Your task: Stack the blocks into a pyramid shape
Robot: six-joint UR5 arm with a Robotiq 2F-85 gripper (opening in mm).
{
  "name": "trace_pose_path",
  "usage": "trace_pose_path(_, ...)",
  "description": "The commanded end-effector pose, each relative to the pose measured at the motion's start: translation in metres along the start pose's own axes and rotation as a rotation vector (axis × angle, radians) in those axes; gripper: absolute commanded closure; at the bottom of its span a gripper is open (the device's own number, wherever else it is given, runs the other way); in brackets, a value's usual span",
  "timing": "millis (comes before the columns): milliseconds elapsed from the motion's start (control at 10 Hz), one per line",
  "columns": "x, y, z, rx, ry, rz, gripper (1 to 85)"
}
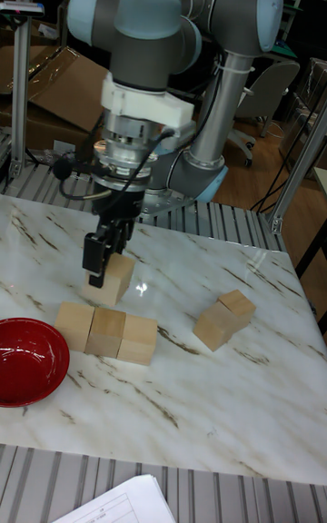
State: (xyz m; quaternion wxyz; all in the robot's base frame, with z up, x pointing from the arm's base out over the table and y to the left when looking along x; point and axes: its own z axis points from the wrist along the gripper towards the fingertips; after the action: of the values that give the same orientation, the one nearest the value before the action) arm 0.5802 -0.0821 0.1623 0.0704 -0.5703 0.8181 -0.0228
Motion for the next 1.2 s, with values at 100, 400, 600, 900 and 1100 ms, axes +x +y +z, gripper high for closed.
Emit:
trace_pose_path(100,0.01,-0.017,0.006,0.008,-0.07,-0.025,84.7)
trace_pose_path(400,-0.024,0.012,0.02,-0.027,-0.116,0.09,84.7)
trace_pose_path(600,-0.04,0.032,0.019,-0.099,-0.159,0.168,84.7)
trace_pose_path(900,-0.007,0.012,0.019,-0.041,-0.063,-0.025,84.7)
trace_pose_path(1100,0.021,-0.012,0.017,0.017,0.024,-0.26,84.7)
